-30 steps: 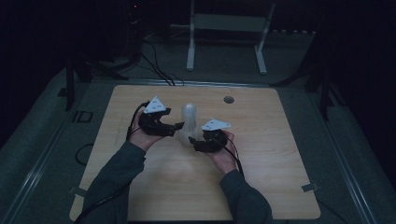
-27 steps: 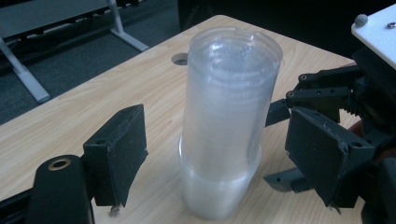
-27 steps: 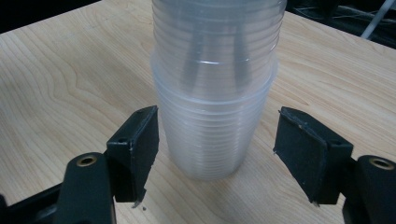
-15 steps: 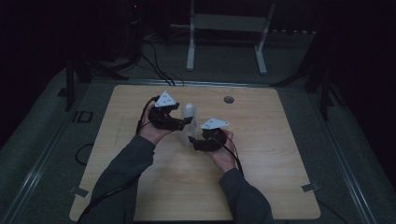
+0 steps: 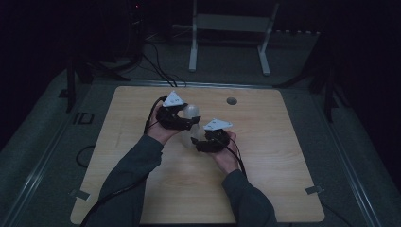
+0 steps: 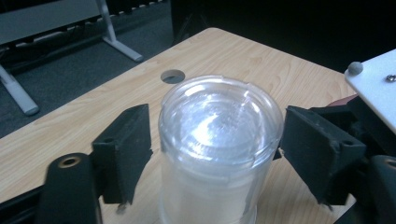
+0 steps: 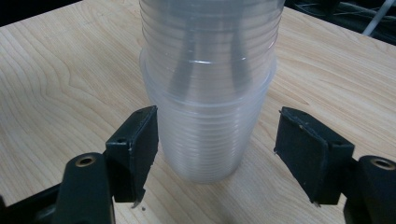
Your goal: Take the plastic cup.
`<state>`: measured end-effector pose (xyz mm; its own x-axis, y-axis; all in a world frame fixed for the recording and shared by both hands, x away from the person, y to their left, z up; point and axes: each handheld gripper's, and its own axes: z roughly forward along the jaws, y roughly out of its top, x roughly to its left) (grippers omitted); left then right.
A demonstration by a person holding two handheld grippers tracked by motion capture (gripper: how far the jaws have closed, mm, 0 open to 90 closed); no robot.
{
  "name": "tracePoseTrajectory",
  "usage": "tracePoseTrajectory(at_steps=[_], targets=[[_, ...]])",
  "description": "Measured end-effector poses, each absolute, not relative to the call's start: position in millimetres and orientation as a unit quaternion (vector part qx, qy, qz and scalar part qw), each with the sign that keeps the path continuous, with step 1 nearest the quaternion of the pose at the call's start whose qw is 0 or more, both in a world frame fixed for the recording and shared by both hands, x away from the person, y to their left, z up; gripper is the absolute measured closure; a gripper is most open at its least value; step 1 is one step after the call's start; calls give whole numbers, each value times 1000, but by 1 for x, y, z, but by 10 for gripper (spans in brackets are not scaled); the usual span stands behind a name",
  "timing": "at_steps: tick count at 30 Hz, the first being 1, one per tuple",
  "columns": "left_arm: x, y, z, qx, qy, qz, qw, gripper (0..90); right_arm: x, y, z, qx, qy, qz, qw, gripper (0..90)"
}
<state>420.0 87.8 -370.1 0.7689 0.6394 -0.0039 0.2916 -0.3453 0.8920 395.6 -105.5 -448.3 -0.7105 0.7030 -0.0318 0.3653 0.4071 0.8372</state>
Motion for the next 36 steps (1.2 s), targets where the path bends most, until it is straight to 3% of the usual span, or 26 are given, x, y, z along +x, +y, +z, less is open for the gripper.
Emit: tracePoseTrajectory(at_steps=[4,9,36], targets=[[420,86,-369,803,291,178,489,345,396,-105,-448,326,816,435,194,297],[419,84,-367,802,287,173,494,370,396,-105,-447,326,816,435,195,297],[420,91,-352,794,295,165,506,402,400,-99,-440,313,816,443,197,270]])
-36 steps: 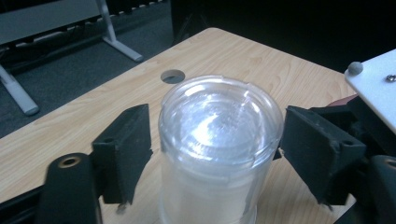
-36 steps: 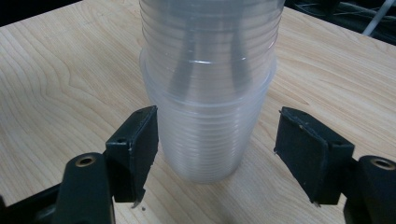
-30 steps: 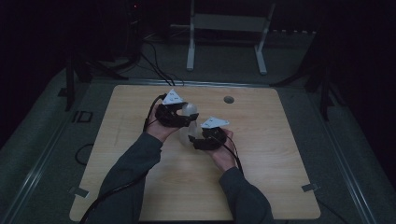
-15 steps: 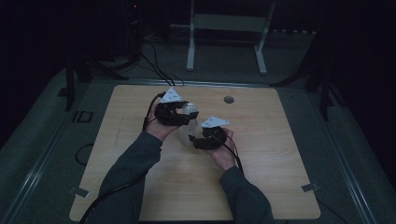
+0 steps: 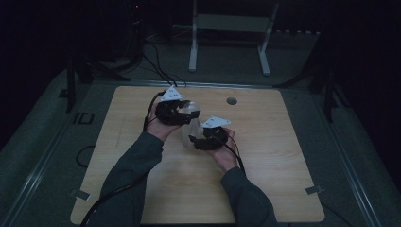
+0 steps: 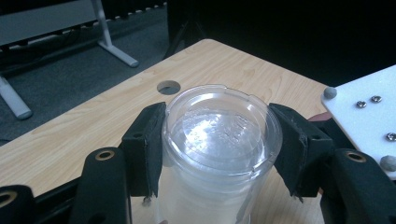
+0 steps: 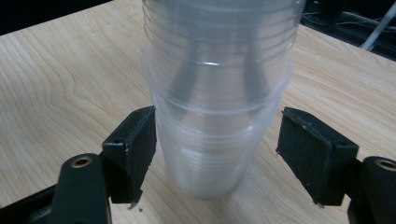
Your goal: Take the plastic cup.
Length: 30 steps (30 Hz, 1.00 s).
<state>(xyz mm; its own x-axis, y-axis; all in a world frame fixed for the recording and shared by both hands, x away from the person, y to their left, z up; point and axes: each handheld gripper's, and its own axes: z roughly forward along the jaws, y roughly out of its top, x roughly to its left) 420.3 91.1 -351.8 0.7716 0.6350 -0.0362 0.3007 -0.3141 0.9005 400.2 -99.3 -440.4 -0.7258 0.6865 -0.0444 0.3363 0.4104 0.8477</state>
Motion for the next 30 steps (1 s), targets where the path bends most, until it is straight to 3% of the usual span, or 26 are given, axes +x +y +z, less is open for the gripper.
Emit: tracePoseTrajectory(at_steps=[5,30], targets=[[421,93,-351,791,299,160,509,402,402,-95,-436,312,815,444,202,224],[423,94,-346,787,307,157,513,404,408,-90,-441,310,823,434,194,262]])
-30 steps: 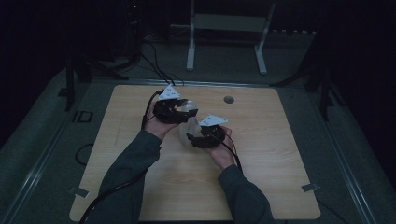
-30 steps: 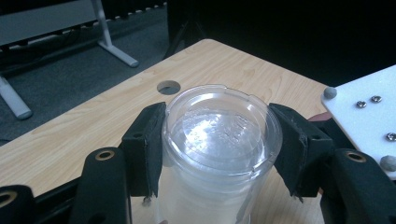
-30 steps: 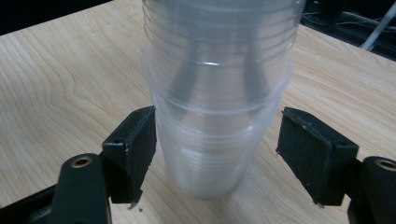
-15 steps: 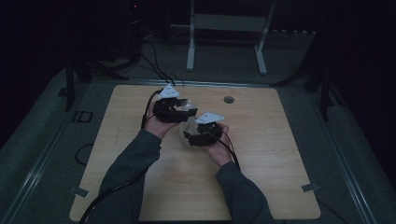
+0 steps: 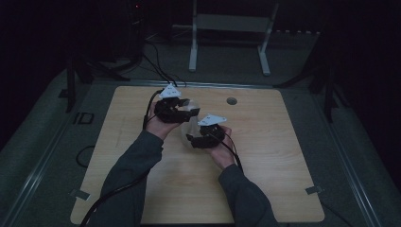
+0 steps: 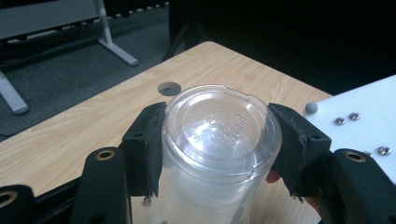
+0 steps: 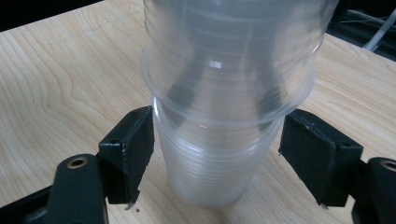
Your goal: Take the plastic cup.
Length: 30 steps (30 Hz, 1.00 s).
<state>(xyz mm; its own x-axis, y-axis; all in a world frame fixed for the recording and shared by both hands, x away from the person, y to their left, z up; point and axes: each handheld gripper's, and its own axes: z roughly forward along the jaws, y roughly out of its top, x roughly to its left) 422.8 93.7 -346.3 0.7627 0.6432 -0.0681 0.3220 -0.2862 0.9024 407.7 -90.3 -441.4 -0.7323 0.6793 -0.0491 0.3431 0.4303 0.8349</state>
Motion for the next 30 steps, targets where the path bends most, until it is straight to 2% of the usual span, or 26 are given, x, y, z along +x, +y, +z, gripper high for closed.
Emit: tracePoseTrajectory(at_steps=[30], targets=[[417,101,-306,780,288,176,527,411,405,-93,-444,306,828,429,189,261]])
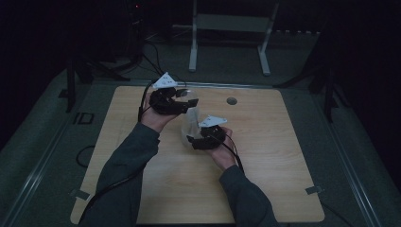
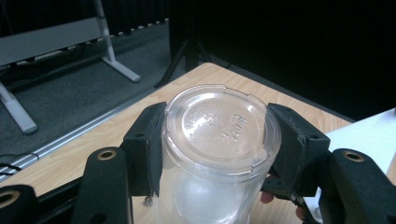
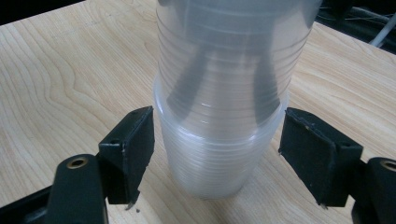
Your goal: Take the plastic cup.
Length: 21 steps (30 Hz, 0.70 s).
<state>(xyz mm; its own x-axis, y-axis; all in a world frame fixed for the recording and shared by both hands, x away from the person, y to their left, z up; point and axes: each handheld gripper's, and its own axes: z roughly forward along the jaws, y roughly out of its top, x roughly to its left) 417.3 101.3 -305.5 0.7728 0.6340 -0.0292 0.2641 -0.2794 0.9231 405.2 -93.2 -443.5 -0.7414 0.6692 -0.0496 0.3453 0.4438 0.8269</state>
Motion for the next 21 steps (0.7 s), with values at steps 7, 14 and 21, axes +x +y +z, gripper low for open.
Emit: tracePoseTrajectory(at_steps=[7,14,21], targets=[[415,103,-297,777,284,176,534,411,403,-93,-443,305,828,429,192,251],[413,105,-290,774,281,181,537,412,399,-97,-437,301,826,433,200,246],[410,108,-285,772,279,179,543,412,394,-101,-432,299,823,437,205,244]])
